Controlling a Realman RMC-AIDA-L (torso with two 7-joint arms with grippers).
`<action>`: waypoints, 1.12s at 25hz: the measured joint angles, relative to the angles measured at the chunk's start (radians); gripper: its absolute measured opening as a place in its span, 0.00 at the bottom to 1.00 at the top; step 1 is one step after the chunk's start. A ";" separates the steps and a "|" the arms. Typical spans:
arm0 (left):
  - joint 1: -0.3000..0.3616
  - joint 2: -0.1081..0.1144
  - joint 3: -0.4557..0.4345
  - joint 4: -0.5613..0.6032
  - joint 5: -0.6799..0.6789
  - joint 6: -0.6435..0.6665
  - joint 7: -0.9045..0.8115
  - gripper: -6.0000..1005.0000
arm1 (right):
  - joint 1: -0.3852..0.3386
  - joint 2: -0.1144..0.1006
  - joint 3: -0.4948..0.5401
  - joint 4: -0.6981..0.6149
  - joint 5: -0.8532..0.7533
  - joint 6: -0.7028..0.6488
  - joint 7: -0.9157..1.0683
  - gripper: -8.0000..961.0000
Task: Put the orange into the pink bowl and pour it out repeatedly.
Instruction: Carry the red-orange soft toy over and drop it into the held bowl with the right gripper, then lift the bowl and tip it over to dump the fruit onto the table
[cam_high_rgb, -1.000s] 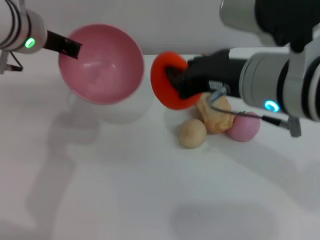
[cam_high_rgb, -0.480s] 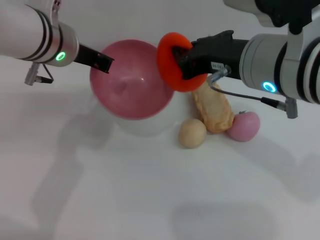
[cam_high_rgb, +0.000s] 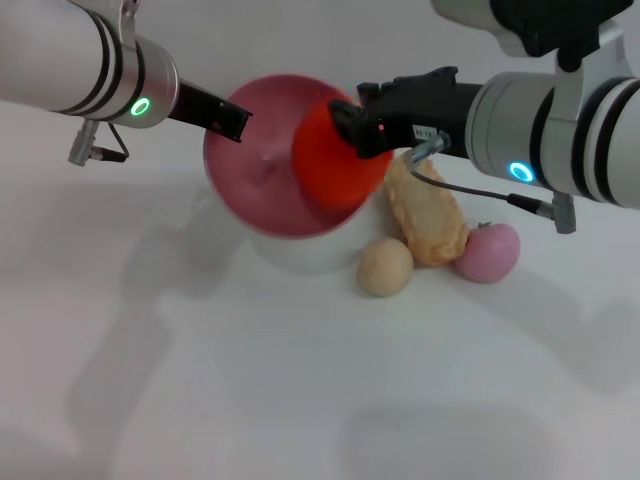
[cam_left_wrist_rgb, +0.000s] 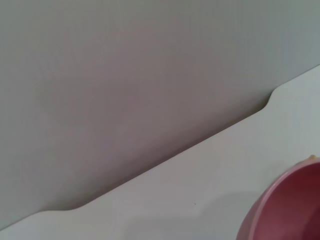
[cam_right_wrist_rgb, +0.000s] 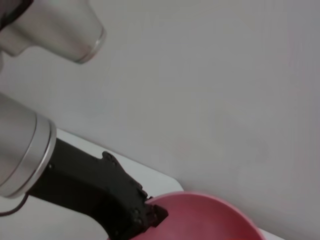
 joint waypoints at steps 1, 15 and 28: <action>0.000 0.000 0.000 0.000 -0.002 0.000 0.000 0.04 | -0.002 0.000 0.001 0.000 0.000 -0.003 0.000 0.25; 0.047 0.005 0.051 0.040 0.005 0.069 0.049 0.04 | -0.124 0.000 0.194 -0.038 0.000 0.029 0.032 0.55; 0.202 0.001 0.374 0.095 0.176 0.373 0.159 0.04 | -0.309 0.003 0.537 0.183 0.338 0.042 -0.192 0.54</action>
